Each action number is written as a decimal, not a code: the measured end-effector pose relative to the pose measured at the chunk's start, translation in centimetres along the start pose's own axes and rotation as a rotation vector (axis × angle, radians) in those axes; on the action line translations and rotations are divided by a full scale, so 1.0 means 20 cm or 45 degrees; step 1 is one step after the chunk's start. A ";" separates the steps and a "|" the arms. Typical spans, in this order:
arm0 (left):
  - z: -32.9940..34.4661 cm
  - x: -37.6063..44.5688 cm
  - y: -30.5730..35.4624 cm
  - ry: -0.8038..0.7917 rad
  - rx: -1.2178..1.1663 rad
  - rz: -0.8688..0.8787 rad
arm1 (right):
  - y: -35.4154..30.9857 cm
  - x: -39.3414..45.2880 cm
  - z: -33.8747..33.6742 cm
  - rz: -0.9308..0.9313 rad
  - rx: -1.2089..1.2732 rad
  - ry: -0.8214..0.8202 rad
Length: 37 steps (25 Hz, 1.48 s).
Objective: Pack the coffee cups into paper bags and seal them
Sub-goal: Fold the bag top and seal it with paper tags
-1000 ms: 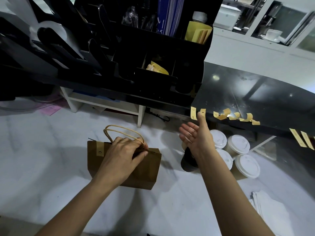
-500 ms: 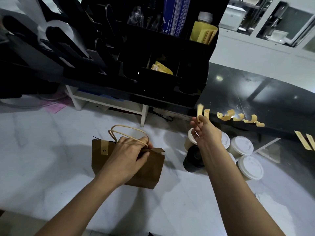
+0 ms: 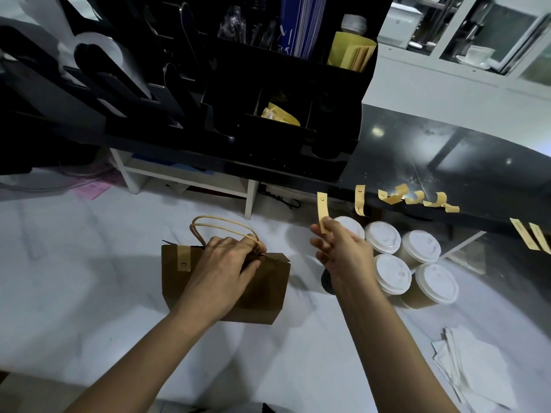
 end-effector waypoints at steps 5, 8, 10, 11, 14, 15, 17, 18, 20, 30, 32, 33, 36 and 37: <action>-0.01 0.00 0.00 0.054 0.019 -0.022 | 0.07 -0.21 0.03 0.008 -0.030 -0.060; -0.01 0.00 0.00 0.094 0.026 -0.054 | 0.12 -0.31 0.07 -0.038 -0.082 -0.150; -0.03 -0.01 0.01 0.143 0.025 -0.043 | 0.17 -0.36 0.09 -0.040 -0.090 -0.175; -0.04 -0.01 0.03 0.165 0.027 -0.018 | 0.20 -0.37 0.11 -0.028 -0.090 -0.179; -0.04 -0.01 0.06 0.177 0.010 0.016 | 0.27 -0.39 0.14 0.005 -0.093 -0.169; -0.05 -0.02 0.06 0.182 -0.011 0.021 | 0.28 -0.40 0.14 0.005 -0.088 -0.158; -0.06 -0.03 0.08 0.210 -0.049 0.043 | 0.30 -0.39 0.14 -0.007 -0.076 -0.132; -0.06 -0.03 0.08 0.219 -0.061 0.047 | 0.30 -0.39 0.14 -0.015 -0.071 -0.121; -0.06 -0.04 0.07 0.222 -0.079 0.016 | 0.31 -0.39 0.14 -0.029 -0.069 -0.106; -0.03 -0.05 0.14 0.041 0.097 0.164 | 0.33 -0.38 0.13 -0.053 -0.104 -0.062; -0.04 -0.06 0.15 0.037 0.043 0.173 | 0.33 -0.37 0.12 -0.064 -0.119 -0.055; -0.03 -0.05 0.15 0.038 0.026 0.170 | 0.33 -0.37 0.12 -0.069 -0.132 -0.051; -0.03 -0.05 0.14 0.043 0.030 0.150 | 0.31 -0.35 0.12 -0.089 -0.204 -0.025; -0.02 -0.05 0.14 0.044 0.033 0.146 | 0.30 -0.34 0.11 -0.109 -0.236 -0.013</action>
Point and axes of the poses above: each hand's wrist, its own x-axis towards the middle knuckle, its own z-axis out of the palm, y = z × x, the point moved 10 cm from there along x, towards the middle knuckle, and after that the axes turned 5 degrees about -z, right-handed, at the moved point
